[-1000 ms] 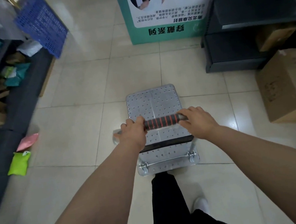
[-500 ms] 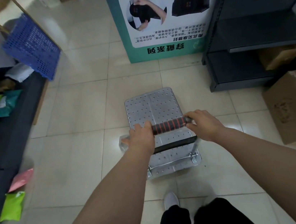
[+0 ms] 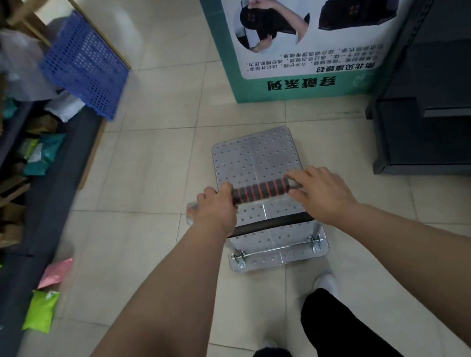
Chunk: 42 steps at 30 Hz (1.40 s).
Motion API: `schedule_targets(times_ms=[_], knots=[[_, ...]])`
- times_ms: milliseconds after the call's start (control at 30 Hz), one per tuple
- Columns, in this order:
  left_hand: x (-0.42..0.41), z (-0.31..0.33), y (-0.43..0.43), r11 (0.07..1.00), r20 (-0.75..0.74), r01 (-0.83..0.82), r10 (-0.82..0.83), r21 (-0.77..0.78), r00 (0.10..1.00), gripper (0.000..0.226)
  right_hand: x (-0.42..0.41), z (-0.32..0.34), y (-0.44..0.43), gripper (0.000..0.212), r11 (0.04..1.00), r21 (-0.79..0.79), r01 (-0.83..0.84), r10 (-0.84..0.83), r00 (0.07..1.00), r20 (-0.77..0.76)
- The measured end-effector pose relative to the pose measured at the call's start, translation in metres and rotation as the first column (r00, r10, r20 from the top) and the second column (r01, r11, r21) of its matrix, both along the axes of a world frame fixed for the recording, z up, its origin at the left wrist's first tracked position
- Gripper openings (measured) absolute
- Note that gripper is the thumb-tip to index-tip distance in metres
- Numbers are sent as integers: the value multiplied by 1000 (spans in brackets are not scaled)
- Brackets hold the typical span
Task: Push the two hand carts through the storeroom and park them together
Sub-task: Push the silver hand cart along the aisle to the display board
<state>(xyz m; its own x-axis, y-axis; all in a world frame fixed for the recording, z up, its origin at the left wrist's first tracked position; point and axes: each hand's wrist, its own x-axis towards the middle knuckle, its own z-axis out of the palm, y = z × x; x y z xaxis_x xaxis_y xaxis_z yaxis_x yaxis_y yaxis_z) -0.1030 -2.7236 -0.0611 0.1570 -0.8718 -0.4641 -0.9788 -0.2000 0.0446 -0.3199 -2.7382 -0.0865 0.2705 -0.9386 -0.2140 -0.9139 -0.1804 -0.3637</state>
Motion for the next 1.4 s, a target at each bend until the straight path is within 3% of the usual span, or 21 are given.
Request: schedule_targets(times_ms=[367, 600, 800, 933, 1067, 1233, 1400], knots=[[-22, 3, -73, 997, -111, -75, 75, 6, 991, 30, -21, -1, -87, 46, 1000, -6, -12, 12, 1000, -9], [-11, 1, -123, 1000, -108, 8, -6, 19, 994, 30, -9, 10, -135, 66, 995, 87, 51, -49, 998, -26], [-1, 1, -150, 997, -132, 57, -51, 46, 990, 37, 6, 11, -161, 65, 995, 62, 83, -79, 994, -75], [4, 2, -156, 996, -173, 63, -52, 56, 984, 45, 17, 17, -160, 61, 999, -36, 14, -18, 994, -104], [5, 5, -153, 1000, -218, 25, -22, 13, 976, 56, 25, 23, -164, 62, 995, 7, -96, 96, 990, -106], [2, 18, -142, 999, -166, -4, -3, -38, 986, 60, 26, 34, -173, 62, 971, 48, -233, 238, 962, -134], [-10, 33, -120, 989, -160, -138, 126, -62, 979, 57, 24, 46, -168, 60, 908, 60, -414, 418, 891, -174]])
